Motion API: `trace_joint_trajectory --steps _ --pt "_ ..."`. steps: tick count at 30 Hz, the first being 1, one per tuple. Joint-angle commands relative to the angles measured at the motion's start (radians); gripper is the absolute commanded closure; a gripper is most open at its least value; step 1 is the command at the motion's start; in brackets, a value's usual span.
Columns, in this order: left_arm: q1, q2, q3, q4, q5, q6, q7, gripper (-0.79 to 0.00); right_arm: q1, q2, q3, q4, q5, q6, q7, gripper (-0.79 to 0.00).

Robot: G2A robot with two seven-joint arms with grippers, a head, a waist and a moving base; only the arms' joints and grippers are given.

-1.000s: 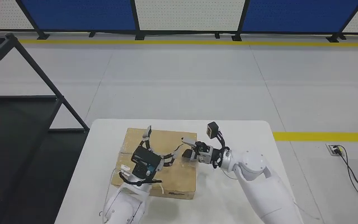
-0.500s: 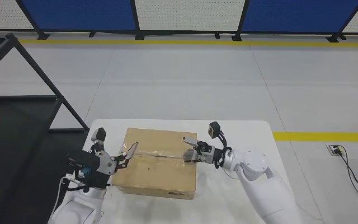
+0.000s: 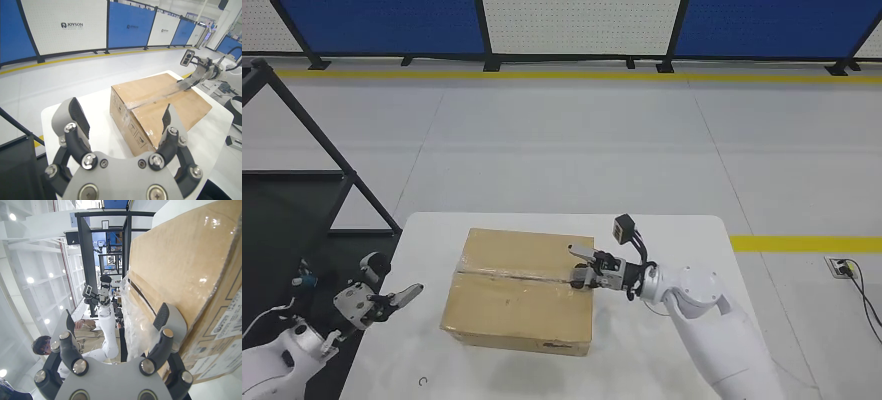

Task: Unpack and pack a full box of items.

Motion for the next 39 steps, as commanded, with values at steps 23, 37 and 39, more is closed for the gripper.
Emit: trace_joint_trajectory --steps 23,37,39 --pt "-0.083 -0.006 0.256 0.122 0.372 0.313 0.225 -0.785 -0.008 0.009 -0.012 -0.036 -0.011 -0.031 -0.018 -0.785" --pt "-0.079 0.012 0.188 0.098 0.155 0.265 0.203 -0.785 0.001 0.011 -0.024 -0.017 0.002 -0.011 -0.019 -0.785" --pt "-0.095 0.012 0.18 0.099 0.133 0.337 0.192 -0.785 0.002 0.011 -0.026 -0.015 0.005 -0.012 -0.018 -0.785"
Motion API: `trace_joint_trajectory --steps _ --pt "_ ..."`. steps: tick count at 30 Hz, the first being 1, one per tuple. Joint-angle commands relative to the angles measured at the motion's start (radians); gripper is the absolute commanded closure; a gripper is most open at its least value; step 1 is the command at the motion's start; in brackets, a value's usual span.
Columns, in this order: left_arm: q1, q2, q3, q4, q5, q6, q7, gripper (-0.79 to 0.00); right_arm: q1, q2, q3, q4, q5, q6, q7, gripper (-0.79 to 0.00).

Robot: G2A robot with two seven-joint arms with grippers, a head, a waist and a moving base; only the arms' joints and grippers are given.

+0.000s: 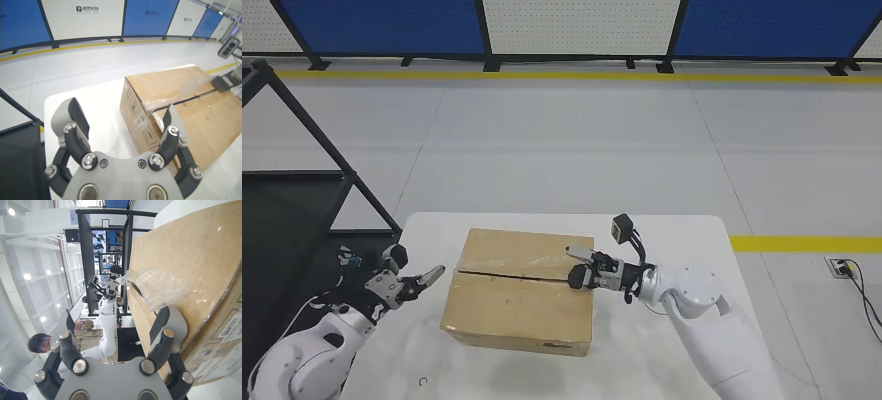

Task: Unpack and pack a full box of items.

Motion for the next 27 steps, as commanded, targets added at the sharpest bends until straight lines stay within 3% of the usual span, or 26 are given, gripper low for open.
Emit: trace_joint_trajectory --steps 1,9,13,27 --pt "-0.015 0.0 0.005 -0.008 0.011 0.076 -0.006 -0.785 0.001 0.0 -0.002 0.002 0.002 -0.002 0.002 -0.785" --pt "-0.051 -0.003 0.111 0.01 0.177 0.158 0.006 -0.785 0.005 0.001 -0.007 0.005 0.005 -0.009 0.005 -0.785" --pt "-0.061 -0.004 0.152 0.03 0.207 0.147 0.017 -0.785 0.001 0.003 -0.006 0.0 0.002 -0.012 0.003 -0.785" --pt "-0.001 0.01 0.114 -0.009 0.194 0.103 0.031 -0.785 -0.002 0.008 0.005 -0.014 0.009 -0.008 -0.035 -0.785"
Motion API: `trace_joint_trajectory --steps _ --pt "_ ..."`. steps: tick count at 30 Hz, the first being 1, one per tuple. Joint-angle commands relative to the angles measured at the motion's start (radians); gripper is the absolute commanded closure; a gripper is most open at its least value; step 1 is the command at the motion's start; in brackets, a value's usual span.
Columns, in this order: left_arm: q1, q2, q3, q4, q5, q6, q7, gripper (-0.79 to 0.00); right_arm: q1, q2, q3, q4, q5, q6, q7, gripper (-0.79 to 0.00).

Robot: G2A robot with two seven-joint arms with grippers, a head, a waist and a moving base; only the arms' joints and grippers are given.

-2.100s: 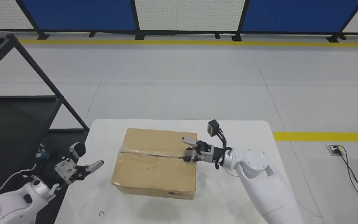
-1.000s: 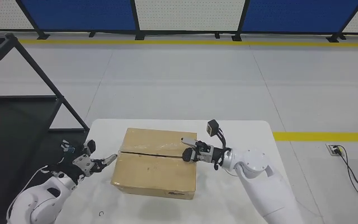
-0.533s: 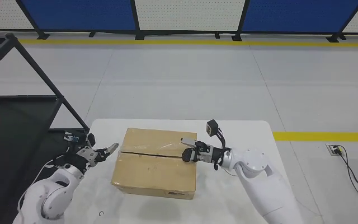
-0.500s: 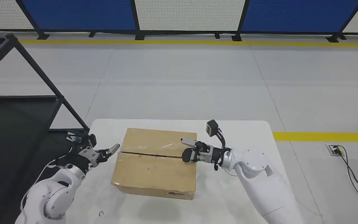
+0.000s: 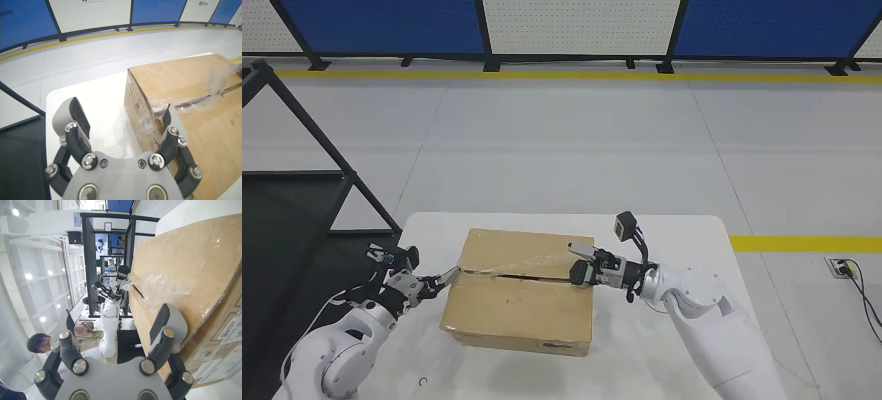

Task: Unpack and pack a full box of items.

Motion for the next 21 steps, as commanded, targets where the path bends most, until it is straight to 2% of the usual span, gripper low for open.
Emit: trace_joint_trajectory --steps 1,13,21 --pt "0.01 0.002 -0.005 -0.006 -0.006 -0.005 0.0 -0.785 0.005 0.001 0.001 0.002 -0.002 0.021 -0.007 -0.785" --pt "0.021 0.005 0.014 -0.013 -0.018 -0.004 0.012 -0.785 0.005 0.023 0.054 -0.067 -0.011 0.247 -0.021 -0.785" --pt "0.015 0.008 0.022 -0.005 -0.025 -0.008 0.021 -0.785 0.048 0.025 0.018 -0.054 -0.042 0.343 0.012 -0.785"
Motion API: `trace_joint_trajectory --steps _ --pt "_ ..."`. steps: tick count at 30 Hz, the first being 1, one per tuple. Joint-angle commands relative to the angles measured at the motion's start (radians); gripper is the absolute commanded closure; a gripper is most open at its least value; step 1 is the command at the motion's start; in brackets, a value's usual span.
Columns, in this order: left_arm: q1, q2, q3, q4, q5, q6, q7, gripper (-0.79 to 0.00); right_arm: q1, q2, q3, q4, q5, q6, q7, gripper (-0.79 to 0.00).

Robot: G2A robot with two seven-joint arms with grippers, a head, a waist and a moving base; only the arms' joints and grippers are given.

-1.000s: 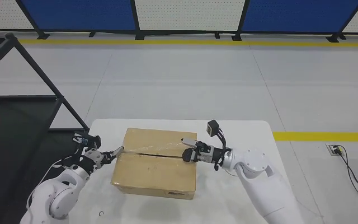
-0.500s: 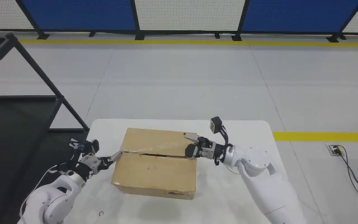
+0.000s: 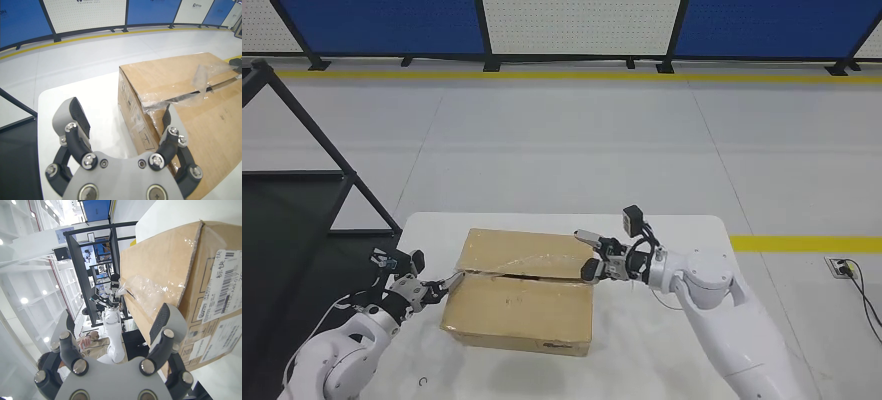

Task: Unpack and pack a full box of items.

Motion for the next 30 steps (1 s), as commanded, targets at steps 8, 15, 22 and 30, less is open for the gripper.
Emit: trace_joint_trajectory --steps 8,15,22,30 --pt "-0.001 0.003 0.004 0.002 -0.008 -0.001 0.005 -0.785 0.053 -0.003 -0.044 0.054 -0.029 0.056 0.014 -0.505" --pt "-0.004 0.006 0.01 0.002 -0.014 0.002 0.008 -0.785 0.079 -0.008 -0.071 0.09 -0.042 0.036 0.003 -0.286" --pt "-0.007 0.008 0.013 0.003 -0.018 0.003 0.009 -0.785 0.097 -0.008 -0.086 0.096 -0.082 0.049 -0.034 -0.252" --pt "-0.01 0.011 0.018 0.005 -0.024 0.004 0.011 -0.785 0.063 0.011 -0.048 -0.002 -0.13 0.034 -0.049 -0.397"
